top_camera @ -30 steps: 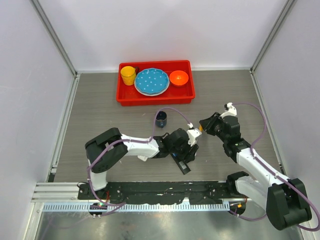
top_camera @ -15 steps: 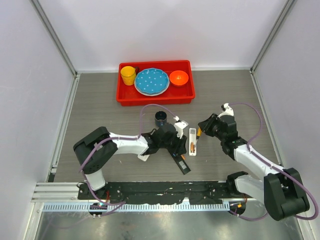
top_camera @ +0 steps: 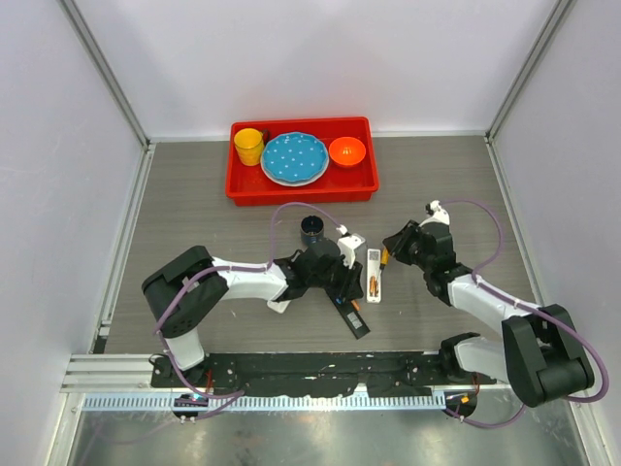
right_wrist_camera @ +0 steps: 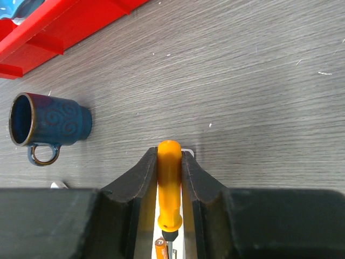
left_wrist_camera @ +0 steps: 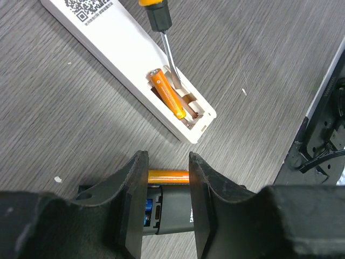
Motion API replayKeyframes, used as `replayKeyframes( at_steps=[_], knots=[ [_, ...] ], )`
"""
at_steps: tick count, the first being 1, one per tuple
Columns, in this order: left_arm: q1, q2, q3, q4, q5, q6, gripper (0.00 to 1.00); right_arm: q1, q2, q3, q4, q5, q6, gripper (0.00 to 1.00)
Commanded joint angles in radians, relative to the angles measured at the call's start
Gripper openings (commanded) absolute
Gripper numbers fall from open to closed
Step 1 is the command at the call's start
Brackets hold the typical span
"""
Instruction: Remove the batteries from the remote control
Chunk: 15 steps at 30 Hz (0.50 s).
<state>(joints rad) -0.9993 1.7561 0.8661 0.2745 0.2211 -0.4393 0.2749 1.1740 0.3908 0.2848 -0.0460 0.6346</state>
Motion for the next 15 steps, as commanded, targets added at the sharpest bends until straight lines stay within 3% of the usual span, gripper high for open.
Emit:
replayKeyframes(
  at_steps=[1,15],
  knots=[
    [0.005,-0.046,-0.01,0.055,0.018,-0.006,0.39,0.023,0.009,0.023,0.06,0.081,0.004,0.01],
    [0.018,-0.058,-0.035,0.08,0.031,-0.018,0.38,0.13,0.019,0.043,0.079,0.126,0.048,0.01]
  ],
)
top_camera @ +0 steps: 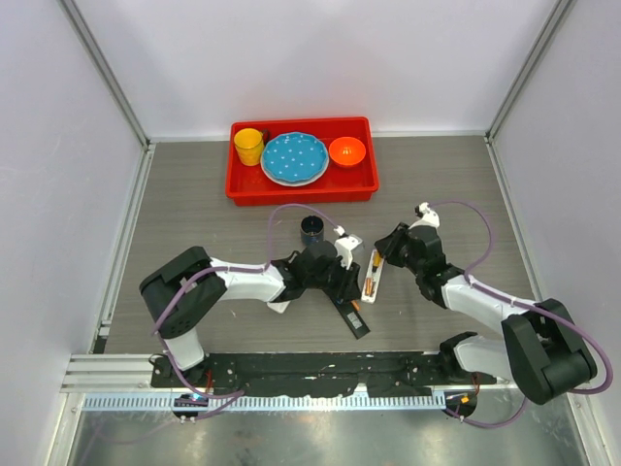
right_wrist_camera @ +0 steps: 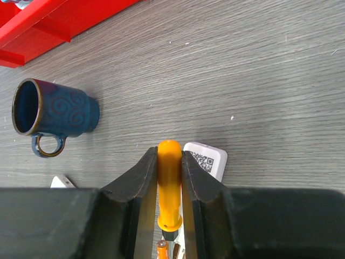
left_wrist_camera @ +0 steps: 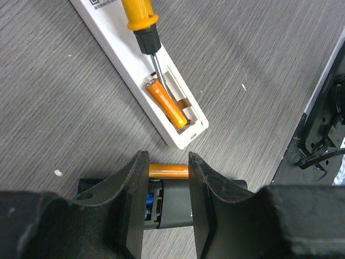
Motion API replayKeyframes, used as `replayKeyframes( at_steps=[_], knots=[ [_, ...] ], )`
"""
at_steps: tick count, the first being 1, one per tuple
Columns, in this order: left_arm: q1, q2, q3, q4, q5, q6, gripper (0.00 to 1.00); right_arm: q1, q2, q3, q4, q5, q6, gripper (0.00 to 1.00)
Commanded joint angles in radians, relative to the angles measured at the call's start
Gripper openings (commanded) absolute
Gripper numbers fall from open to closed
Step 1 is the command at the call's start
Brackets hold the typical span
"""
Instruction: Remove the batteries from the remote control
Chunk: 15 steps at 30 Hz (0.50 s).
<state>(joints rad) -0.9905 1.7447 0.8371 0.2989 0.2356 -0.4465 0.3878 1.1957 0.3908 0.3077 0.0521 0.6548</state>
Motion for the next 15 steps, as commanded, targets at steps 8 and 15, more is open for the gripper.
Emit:
replayKeyframes(
  at_steps=[8,15],
  knots=[
    [0.018,-0.045,-0.009,0.059,0.01,-0.012,0.38,0.033,-0.002,0.052,0.057,0.017,0.052,0.01],
    [0.026,-0.063,-0.021,0.052,0.001,-0.009,0.38,0.043,0.001,0.063,0.065,0.006,0.062,0.01]
  ],
)
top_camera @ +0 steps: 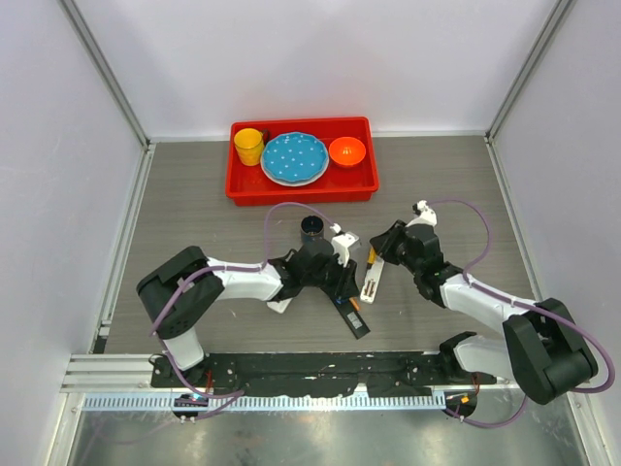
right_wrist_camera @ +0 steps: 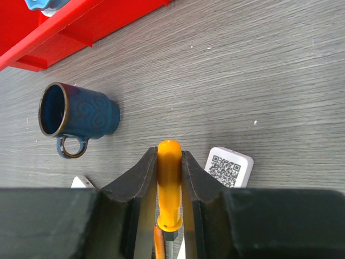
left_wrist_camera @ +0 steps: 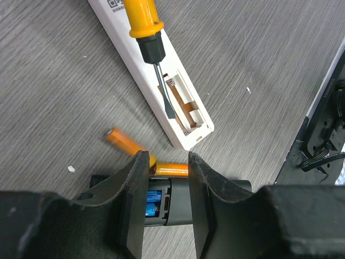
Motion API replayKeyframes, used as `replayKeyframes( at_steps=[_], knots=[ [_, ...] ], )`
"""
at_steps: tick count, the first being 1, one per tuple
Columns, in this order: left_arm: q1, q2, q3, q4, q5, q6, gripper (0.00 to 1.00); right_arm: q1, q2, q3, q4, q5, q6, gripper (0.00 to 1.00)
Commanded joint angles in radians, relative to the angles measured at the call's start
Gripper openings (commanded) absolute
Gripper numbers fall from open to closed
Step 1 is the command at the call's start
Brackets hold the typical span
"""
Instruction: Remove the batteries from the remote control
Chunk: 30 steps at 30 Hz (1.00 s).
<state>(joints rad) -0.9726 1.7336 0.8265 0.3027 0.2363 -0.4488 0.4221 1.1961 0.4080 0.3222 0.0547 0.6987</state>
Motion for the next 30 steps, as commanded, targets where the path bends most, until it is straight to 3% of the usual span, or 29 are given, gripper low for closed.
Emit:
replayKeyframes(
  at_steps=[1,8,14,24,25,28,29,30],
  knots=[
    [0.011,-0.054,-0.013,0.049,0.0,-0.007,0.38,0.009,-0.001,0.048,0.049,0.005,0.018,0.01],
    [0.035,-0.088,-0.026,0.071,0.024,-0.048,0.45,0.01,-0.039,0.046,0.046,-0.029,0.007,0.01],
    [0.109,-0.095,-0.046,0.231,0.173,-0.169,0.52,0.012,-0.145,0.017,0.08,-0.079,0.013,0.01],
    [0.123,0.012,0.057,0.335,0.255,-0.235,0.51,0.017,-0.225,0.011,0.077,-0.082,0.053,0.01],
    [0.123,0.024,0.06,0.34,0.258,-0.24,0.5,0.015,-0.227,0.011,0.077,-0.084,0.058,0.01],
    [0.124,0.032,0.057,0.381,0.277,-0.252,0.33,0.015,-0.237,0.009,0.08,-0.087,0.068,0.01],
    [0.126,0.029,0.056,0.386,0.278,-0.252,0.1,0.015,-0.24,0.008,0.08,-0.087,0.067,0.01],
    [0.126,0.029,0.053,0.386,0.278,-0.254,0.0,0.017,-0.243,0.008,0.077,-0.087,0.068,0.01]
  ],
)
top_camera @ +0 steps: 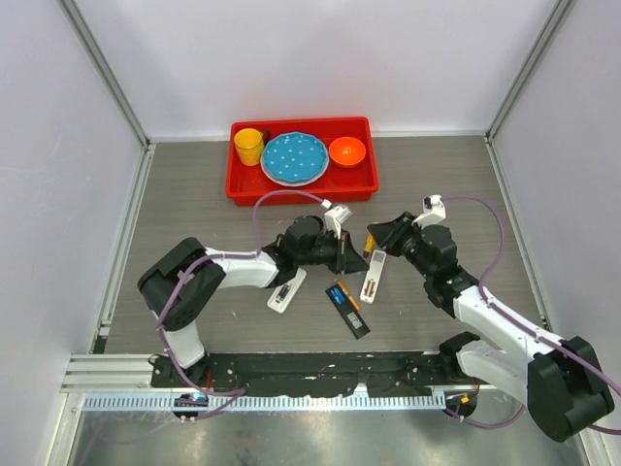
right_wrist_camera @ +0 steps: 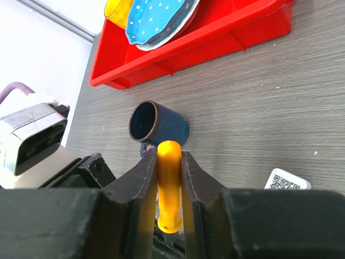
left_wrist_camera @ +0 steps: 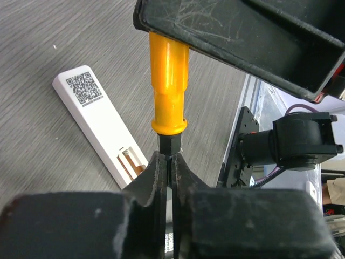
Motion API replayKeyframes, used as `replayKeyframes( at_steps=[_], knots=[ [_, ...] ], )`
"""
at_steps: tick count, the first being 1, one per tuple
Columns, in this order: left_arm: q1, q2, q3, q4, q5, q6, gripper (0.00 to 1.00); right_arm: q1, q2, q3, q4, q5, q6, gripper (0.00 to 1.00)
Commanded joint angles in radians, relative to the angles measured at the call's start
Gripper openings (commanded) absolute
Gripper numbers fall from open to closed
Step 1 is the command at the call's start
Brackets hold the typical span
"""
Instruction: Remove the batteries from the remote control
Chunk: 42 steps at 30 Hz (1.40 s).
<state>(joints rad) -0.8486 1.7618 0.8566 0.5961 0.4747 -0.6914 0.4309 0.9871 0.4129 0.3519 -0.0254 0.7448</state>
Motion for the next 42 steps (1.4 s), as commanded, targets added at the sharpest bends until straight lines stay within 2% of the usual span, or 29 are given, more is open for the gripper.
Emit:
replayKeyframes(
  at_steps=[1,5,7,9,10,11,14,19,20,25,28,29,37,42],
  knots=[
    [0.003,-0.004,0.018,0.09,0.033,-0.013,0.0,0.006,-0.042,0.004,0.041,-0.004,0.022,0.01],
    [0.034,-0.033,-0.011,0.083,0.031,-0.028,0.0,0.008,-0.036,0.032,0.006,-0.008,-0.002,0.01],
    [0.06,-0.045,-0.03,0.084,0.045,-0.03,0.0,0.005,-0.022,0.064,-0.059,-0.024,-0.039,0.05],
    [0.081,-0.073,-0.039,0.056,0.059,-0.016,0.0,0.005,0.001,0.108,-0.106,-0.057,-0.056,0.13],
    [0.088,-0.082,-0.037,0.038,0.064,-0.004,0.0,0.003,0.005,0.119,-0.117,-0.065,-0.062,0.19],
    [0.092,-0.09,-0.036,0.019,0.067,0.007,0.0,-0.004,0.01,0.133,-0.122,-0.082,-0.07,0.39],
    [0.108,-0.128,-0.031,-0.071,0.085,0.047,0.0,-0.039,0.009,0.156,-0.137,-0.152,-0.073,0.63],
    [0.128,-0.202,-0.021,-0.185,0.087,0.128,0.0,-0.138,0.002,0.184,-0.146,-0.341,-0.052,0.79],
    [0.128,-0.208,-0.013,-0.252,0.088,0.147,0.0,-0.15,0.004,0.19,-0.136,-0.384,-0.045,0.84],
    [0.128,-0.242,0.061,-0.455,0.099,0.254,0.0,-0.178,0.016,0.217,-0.093,-0.505,-0.021,0.85],
    [0.128,-0.262,0.091,-0.553,0.1,0.306,0.0,-0.176,0.025,0.227,-0.061,-0.567,-0.003,0.83],
    [0.128,-0.266,0.097,-0.587,0.1,0.325,0.0,-0.176,0.041,0.225,-0.044,-0.606,0.007,0.79],
    [0.128,-0.294,0.136,-0.651,0.15,0.357,0.0,-0.158,0.113,0.216,0.05,-0.693,0.062,0.6],
    [0.129,-0.303,0.14,-0.648,0.176,0.355,0.0,-0.149,0.142,0.218,0.061,-0.702,0.067,0.54]
  ],
)
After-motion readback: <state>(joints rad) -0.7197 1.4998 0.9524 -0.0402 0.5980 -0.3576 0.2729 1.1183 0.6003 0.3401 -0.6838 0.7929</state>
